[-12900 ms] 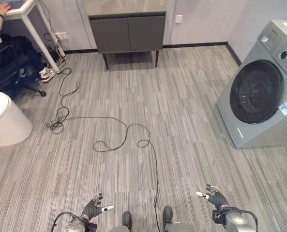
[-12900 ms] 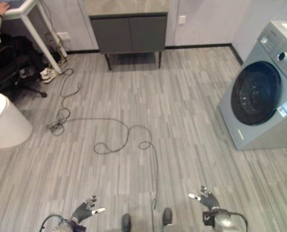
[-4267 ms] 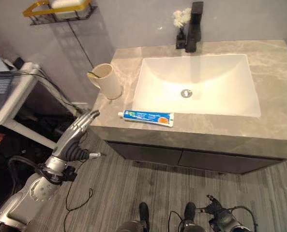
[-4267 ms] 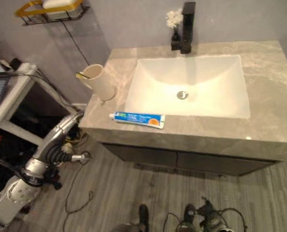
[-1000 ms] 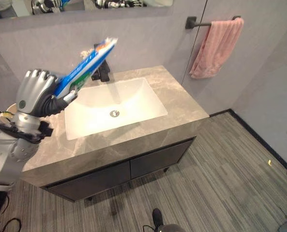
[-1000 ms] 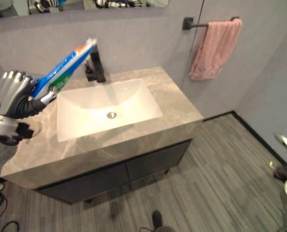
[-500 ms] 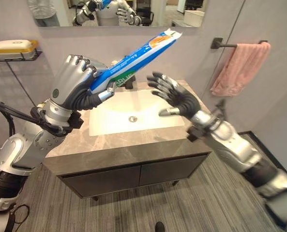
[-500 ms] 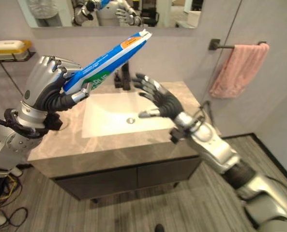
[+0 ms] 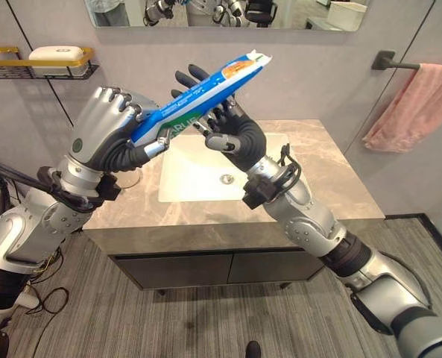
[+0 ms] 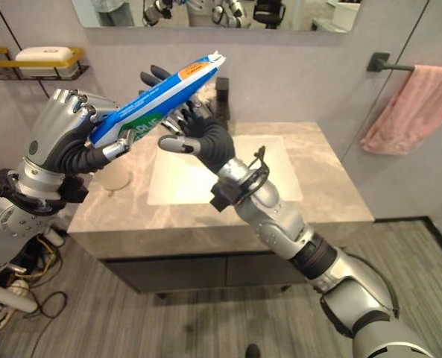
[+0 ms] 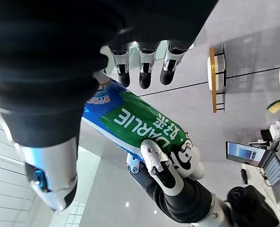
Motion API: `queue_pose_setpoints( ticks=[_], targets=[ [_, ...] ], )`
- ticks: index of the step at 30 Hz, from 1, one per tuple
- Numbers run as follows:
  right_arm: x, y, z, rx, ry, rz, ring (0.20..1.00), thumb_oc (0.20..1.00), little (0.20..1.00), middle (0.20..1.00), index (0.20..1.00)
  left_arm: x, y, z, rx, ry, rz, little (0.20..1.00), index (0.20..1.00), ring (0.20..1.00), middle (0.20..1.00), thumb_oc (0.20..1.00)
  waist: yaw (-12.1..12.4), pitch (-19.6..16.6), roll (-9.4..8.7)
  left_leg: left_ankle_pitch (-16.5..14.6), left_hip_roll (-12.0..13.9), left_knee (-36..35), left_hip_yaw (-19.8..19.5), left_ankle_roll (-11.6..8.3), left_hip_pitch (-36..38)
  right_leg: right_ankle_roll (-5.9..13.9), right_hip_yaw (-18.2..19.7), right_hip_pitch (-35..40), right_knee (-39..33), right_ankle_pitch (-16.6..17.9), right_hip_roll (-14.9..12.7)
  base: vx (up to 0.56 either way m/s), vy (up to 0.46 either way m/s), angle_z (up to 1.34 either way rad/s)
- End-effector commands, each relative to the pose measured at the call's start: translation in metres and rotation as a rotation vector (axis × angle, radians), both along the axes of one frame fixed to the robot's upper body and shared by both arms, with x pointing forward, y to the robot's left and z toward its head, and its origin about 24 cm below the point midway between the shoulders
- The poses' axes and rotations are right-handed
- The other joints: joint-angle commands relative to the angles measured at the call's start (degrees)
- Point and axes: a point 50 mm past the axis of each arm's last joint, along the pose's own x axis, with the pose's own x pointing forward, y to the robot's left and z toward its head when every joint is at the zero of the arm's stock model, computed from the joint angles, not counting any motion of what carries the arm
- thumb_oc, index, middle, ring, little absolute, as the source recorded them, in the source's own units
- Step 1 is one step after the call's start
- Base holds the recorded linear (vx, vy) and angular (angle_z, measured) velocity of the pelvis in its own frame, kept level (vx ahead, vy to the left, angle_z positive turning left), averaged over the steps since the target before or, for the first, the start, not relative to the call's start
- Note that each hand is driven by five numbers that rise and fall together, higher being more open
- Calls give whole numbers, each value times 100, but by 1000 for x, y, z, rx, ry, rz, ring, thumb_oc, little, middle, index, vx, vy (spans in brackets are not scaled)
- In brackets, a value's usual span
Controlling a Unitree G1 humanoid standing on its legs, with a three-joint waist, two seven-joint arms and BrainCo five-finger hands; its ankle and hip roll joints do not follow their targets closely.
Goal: Put brush and paste in cup on sink, flatten towel.
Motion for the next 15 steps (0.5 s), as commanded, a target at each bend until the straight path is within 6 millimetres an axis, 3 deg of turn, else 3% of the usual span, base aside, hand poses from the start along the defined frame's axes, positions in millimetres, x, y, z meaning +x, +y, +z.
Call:
queue_pose_setpoints(
  ticks=[1, 6, 9, 12, 14, 15],
  targets=[
    [-18, 17, 58, 144, -212, 87, 1000, 1000, 1000, 1000, 1000, 3, 4, 1, 10, 27, 2, 200, 200, 200, 200, 200, 47, -23, -254, -102, 70, 42, -324, -98, 107, 395, -4, 383, 5, -279, -479, 12, 3, 7],
    [-18, 23, 61, 203, -180, 91, 1000, 1000, 1000, 1000, 1000, 10, 10, -19, 13, 125, 47, 200, 200, 200, 200, 200, 94, -12, -257, -90, 67, 42, -378, -86, 81, 381, -31, 391, 5, -290, -480, 5, 8, 9],
    [-18, 25, 58, 215, -163, 83, 598, 598, 598, 598, 598, 12, 14, -33, 32, 190, 80, 200, 200, 200, 200, 200, 123, -3, -264, -80, 62, 42, -391, -78, 66, 377, -36, 387, 5, -288, -478, 0, 6, 3],
    [-18, 25, 58, 225, -157, 80, 514, 514, 514, 514, 514, 13, 18, -42, 29, 227, 103, 200, 200, 200, 200, 200, 135, 9, -274, -75, 69, 42, -402, -71, 44, 377, -41, 372, 5, -283, -479, 0, 0, 0],
    [-16, 23, 57, 224, -152, 63, 357, 357, 357, 357, 357, 13, 21, -49, 27, 262, 113, 200, 200, 200, 200, 200, 136, 17, -283, -70, 72, 42, -405, -72, 33, 378, -48, 361, 5, -281, -480, 0, 0, 0],
    [-16, 22, 57, 230, -152, 57, 200, 200, 200, 200, 200, 12, 21, -52, 26, 274, 115, 200, 200, 200, 200, 200, 137, 28, -288, -71, 75, 42, -409, -71, 26, 377, -52, 355, 5, -279, -483, 0, 0, 0]
  ],
)
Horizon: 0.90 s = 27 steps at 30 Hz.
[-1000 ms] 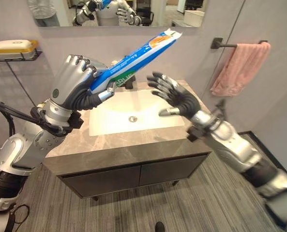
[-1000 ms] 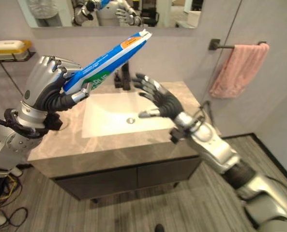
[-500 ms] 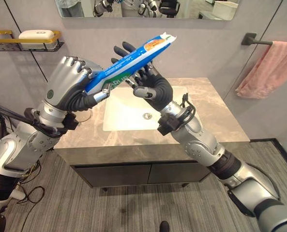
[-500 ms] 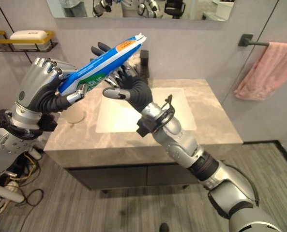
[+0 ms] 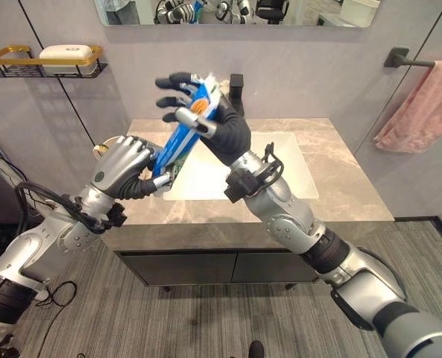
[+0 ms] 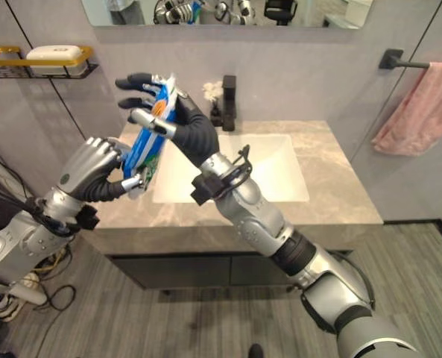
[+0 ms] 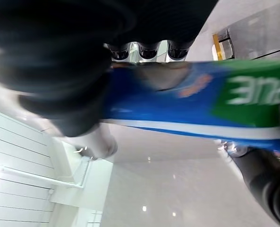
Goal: Put brush and paste in cup on sink, flatten towel.
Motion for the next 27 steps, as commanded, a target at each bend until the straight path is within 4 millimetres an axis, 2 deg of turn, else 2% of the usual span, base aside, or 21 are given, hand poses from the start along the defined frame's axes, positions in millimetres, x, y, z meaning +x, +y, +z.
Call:
queue_pose_setpoints(
  ticks=[1, 3, 4, 5, 6, 14, 15, 17, 18, 19, 20, 22, 23, 27],
  targets=[
    [-15, 4, 57, 188, -189, 34, 200, 200, 200, 200, 200, 6, 11, 3, -1, 15, 62, 200, 200, 200, 200, 200, 59, -36, -381, -90, 21, 42, -301, -34, 15, 407, 59, 286, 6, -208, -519, 0, 0, 0],
    [-15, 3, 58, 213, -182, 24, 200, 200, 200, 200, 200, 6, 12, 0, -15, 20, 71, 200, 200, 200, 200, 200, 78, -21, -393, -93, 20, 42, -314, -30, -3, 406, 42, 284, 6, -209, -518, 0, 0, 0],
    [-15, 3, 57, 219, -179, 18, 200, 200, 200, 200, 200, 6, 13, -2, -21, 25, 80, 307, 307, 307, 307, 307, 79, -11, -400, -85, 21, 42, -324, -30, -20, 402, 33, 280, 6, -211, -517, 0, 0, 0],
    [-15, 1, 57, 224, -181, 2, 200, 200, 200, 200, 200, 6, 14, -4, -24, 30, 91, 896, 896, 896, 896, 896, 80, -1, -408, -84, 21, 42, -330, -28, -29, 401, 26, 279, 6, -212, -516, 0, 0, 0],
    [-15, 0, 57, 225, -183, -8, 200, 200, 200, 200, 200, 6, 15, -7, -37, 38, 100, 1000, 1000, 1000, 1000, 1000, 83, 14, -418, -82, 20, 42, -345, -23, -37, 401, 25, 274, 6, -213, -511, 0, 0, 0],
    [-15, -15, 68, 247, -242, -129, 200, 200, 200, 200, 200, -15, 21, -32, -247, 155, 120, 1000, 1000, 1000, 1000, 1000, 194, 64, -487, -75, 7, 42, -479, 6, -131, 399, -88, 300, 6, -261, -527, 10, 0, 9],
    [-15, -20, 78, 266, -278, -176, 200, 200, 200, 200, 200, -24, 20, -39, -302, 196, 105, 1000, 1000, 1000, 1000, 1000, 307, 91, -488, -70, -8, 42, -551, 21, -163, 399, -134, 315, 6, -277, -537, 12, -1, 11],
    [-14, -21, 81, 272, -286, -197, 200, 200, 200, 200, 200, -31, 22, -40, -325, 217, 100, 1000, 1000, 1000, 1000, 1000, 329, 101, -492, -71, -14, 42, -587, 28, -180, 401, -164, 326, 6, -283, -545, 5, -1, 12],
    [-13, -23, 90, 275, -322, -237, 200, 200, 200, 200, 200, -41, 24, -46, -386, 282, 87, 1000, 1000, 1000, 1000, 1000, 424, 131, -489, -56, -30, 42, -670, 42, -226, 403, -219, 340, 6, -295, -555, -5, -9, 29],
    [-13, -24, 97, 252, -360, -267, 200, 200, 200, 200, 200, -50, 27, -54, -521, 413, 50, 1000, 1000, 1000, 1000, 1000, 519, 159, -492, -36, -42, 42, -742, 52, -265, 406, -289, 353, 6, -298, -561, -5, -8, 34],
    [-13, -24, 97, 252, -360, -266, 200, 200, 200, 200, 200, -51, 27, -54, -521, 414, 50, 1000, 1000, 1000, 1000, 1000, 511, 158, -493, -36, -42, 42, -745, 52, -266, 406, -292, 354, 6, -298, -562, 3, -13, 24],
    [-15, -31, 114, 218, -459, -318, 200, 200, 200, 200, 200, -60, 34, -56, -559, 504, 39, 1000, 1000, 1000, 1000, 1000, 610, 187, -501, -1, -45, 42, -835, 52, -328, 404, -360, 351, 6, -306, -548, -20, -21, 23],
    [-14, -29, 127, 231, -481, -339, 200, 200, 200, 200, 200, -67, 42, -65, -650, 626, 40, 1000, 1000, 1000, 1000, 1000, 740, 227, -520, 39, -41, 42, -945, 45, -392, 398, -463, 366, 6, -304, -540, -44, -42, 31],
    [-9, -30, 156, 258, -532, -428, 200, 200, 200, 200, 200, -73, 59, -88, -643, 806, 119, 1000, 1000, 1000, 1000, 1000, 966, 283, -550, 117, -57, 42, -1212, 23, -549, 398, -710, 416, 6, -339, -516, -19, -41, 42]
  ],
)
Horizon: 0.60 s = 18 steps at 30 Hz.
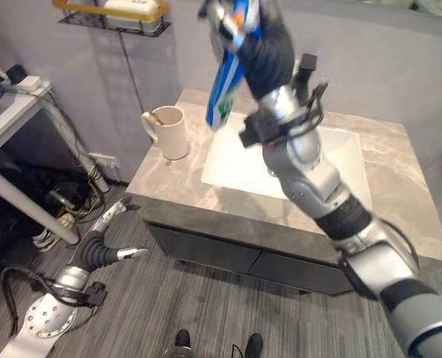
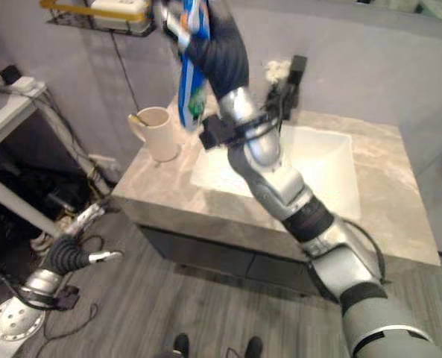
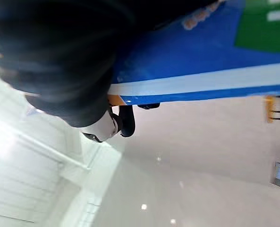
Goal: Put brush and paste in cup on sink, flatten towel.
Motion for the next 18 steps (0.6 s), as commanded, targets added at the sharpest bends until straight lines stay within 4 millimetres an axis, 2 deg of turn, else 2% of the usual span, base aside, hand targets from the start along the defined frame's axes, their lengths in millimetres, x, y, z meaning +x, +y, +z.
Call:
queue_pose_setpoints(
  ticks=[1, 6, 7, 9, 14, 18],
  targets=[
    [-22, -2, 53, 129, -201, -16, 200, 200, 200, 200, 200, 7, 5, 12, 14, 31, -77, 1000, 1000, 1000, 1000, 1000, 96, -161, -425, 21, -132, 40, -348, 118, -103, 407, 121, 399, 7, -134, -516, -2, -26, 37],
    [-24, -9, 70, 126, -272, -126, 200, 200, 200, 200, 200, -5, 22, -29, -107, 234, 39, 1000, 1000, 1000, 1000, 1000, 225, -149, -384, 118, -198, 40, -669, 110, -316, 421, -186, 440, 7, -172, -559, 5, -13, 39],
    [-24, -10, 74, 79, -317, -209, 200, 200, 200, 200, 200, -11, 26, -37, -105, 265, 66, 1000, 1000, 1000, 1000, 1000, 279, -141, -376, 116, -208, 40, -724, 100, -342, 430, -239, 451, 7, -199, -556, 7, -6, 36],
    [-27, -17, 83, 77, -373, -293, 200, 200, 200, 200, 200, -14, 27, -42, -123, 291, 76, 1000, 1000, 1000, 1000, 1000, 317, -126, -352, 171, -240, 40, -821, 110, -451, 440, -303, 405, 7, -183, -573, 4, -5, 45],
    [-14, -26, 94, 62, -380, -473, 200, 200, 200, 200, 200, -23, 26, -54, -137, 358, 74, 1000, 1000, 1000, 1000, 1000, 473, -110, -286, 213, -318, 40, -985, 128, -644, 483, -388, 315, 7, -174, -618, 9, 18, 19],
    [-3, -32, 93, 41, -358, -546, 200, 200, 200, 200, 200, -22, 25, -54, -121, 359, 54, 1000, 1000, 1000, 1000, 1000, 526, -125, -239, 188, -359, 40, -1014, 142, -688, 517, -369, 272, 7, -188, -638, 28, 41, 4]
  ],
)
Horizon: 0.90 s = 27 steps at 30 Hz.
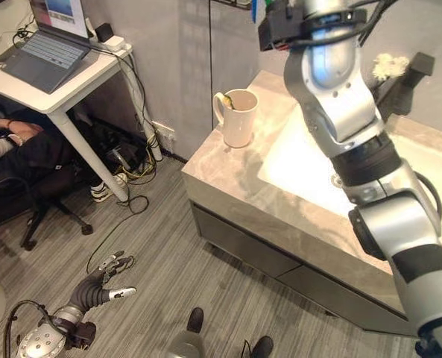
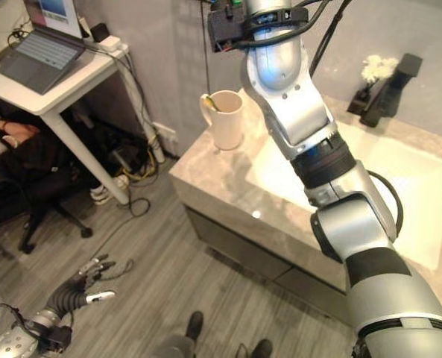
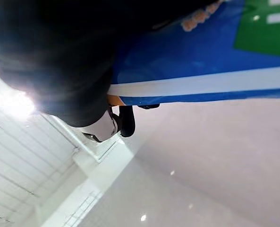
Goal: Put brush and paste in cup on sink, flatten towel.
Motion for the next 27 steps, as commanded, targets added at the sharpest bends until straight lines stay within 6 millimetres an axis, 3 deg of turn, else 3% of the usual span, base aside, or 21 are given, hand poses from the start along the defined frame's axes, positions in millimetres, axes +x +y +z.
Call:
queue_pose_setpoints(
  ticks=[1, 11, 21, 27],
  targets=[
    [-9, -5, 33, 33, -99, -69, 200, 200, 200, 200, 200, 11, -3, 17, 27, -60, -83, 1000, 1000, 1000, 1000, 1000, 16, -224, -277, 92, -154, 37, -149, 104, -210, 417, 400, 271, 6, 38, -453, 41, 26, 1],
    [6, -2, 22, 75, -8, -63, 200, 200, 200, 200, 200, 8, -8, 1, 14, -3, -79, 1000, 1000, 1000, 1000, 1000, 152, -198, -226, 29, -232, 37, -151, 145, -280, 454, 457, 197, 6, 51, -500, 27, 32, -3],
    [2, 19, 16, 160, 48, 106, 200, 200, 200, 200, 200, 6, -12, -7, 11, 13, -66, 1000, 1000, 1000, 1000, 1000, 204, -144, -239, 26, -273, 37, -204, 164, -374, 460, 463, 131, 6, 62, -519, 4, 2, 0],
    [-1, 27, 18, 148, 37, 107, 200, 200, 200, 200, 200, 6, -12, -7, 21, 0, -62, 1000, 1000, 1000, 1000, 1000, 237, -113, -263, 42, -293, 37, -227, 179, -399, 467, 427, 123, 6, 92, -531, 5, 0, 0]
  ],
)
